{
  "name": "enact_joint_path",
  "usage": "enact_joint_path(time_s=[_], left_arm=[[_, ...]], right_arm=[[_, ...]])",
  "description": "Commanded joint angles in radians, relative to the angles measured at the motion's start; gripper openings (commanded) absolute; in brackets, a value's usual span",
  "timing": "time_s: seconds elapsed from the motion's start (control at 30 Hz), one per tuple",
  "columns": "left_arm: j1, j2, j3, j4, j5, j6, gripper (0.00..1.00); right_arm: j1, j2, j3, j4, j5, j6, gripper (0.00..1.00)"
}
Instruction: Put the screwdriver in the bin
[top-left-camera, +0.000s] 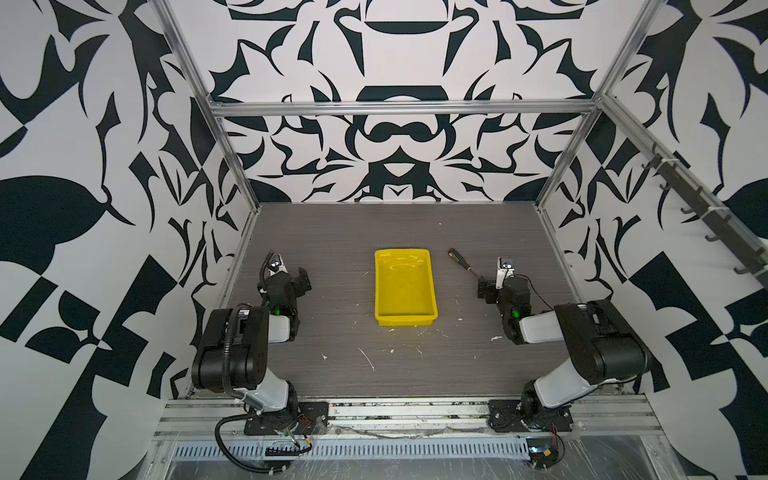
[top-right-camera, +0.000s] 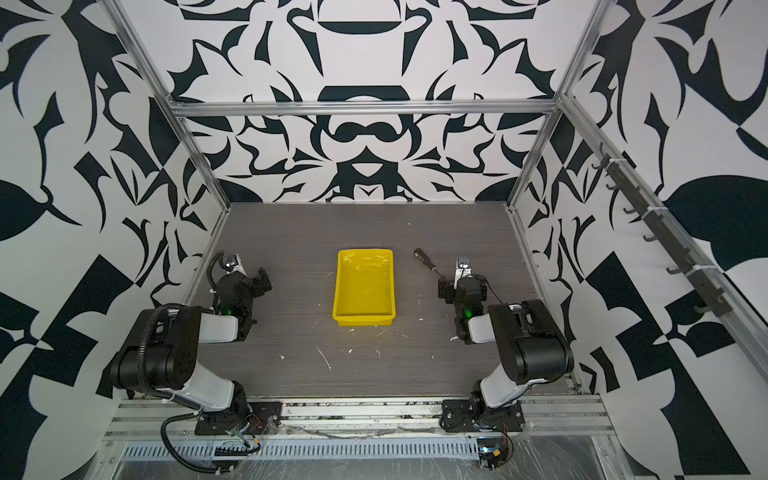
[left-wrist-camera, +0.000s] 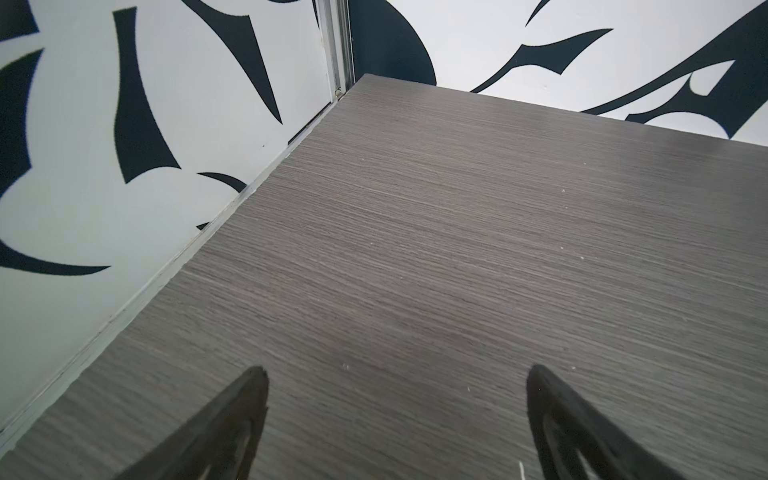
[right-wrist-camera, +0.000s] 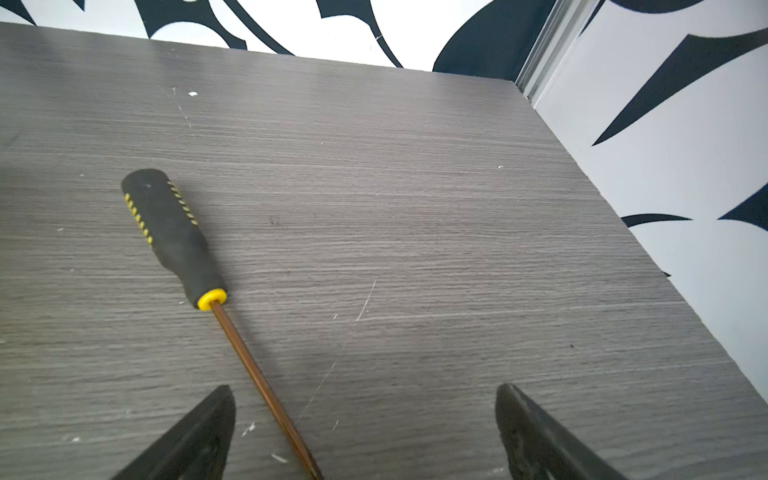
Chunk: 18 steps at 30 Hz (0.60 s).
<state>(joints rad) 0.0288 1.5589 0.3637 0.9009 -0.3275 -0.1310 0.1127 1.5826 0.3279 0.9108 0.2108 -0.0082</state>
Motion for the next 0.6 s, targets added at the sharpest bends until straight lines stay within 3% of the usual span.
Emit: enact_joint_path(time_s=[0.0,0.57], left_arm=[[0.004,-0.007,0.0,0.029,0.005,-0.007,1.0],[0.005,-0.007,-0.002,0.029,0.005,-0.008,1.0]], right_arm=[[-0.003,-0.027,0.019,0.014,-0.008,-0.008,1.0],[-0.002,-0.03,0.013,0.027,-0.008,-0.009,1.0]])
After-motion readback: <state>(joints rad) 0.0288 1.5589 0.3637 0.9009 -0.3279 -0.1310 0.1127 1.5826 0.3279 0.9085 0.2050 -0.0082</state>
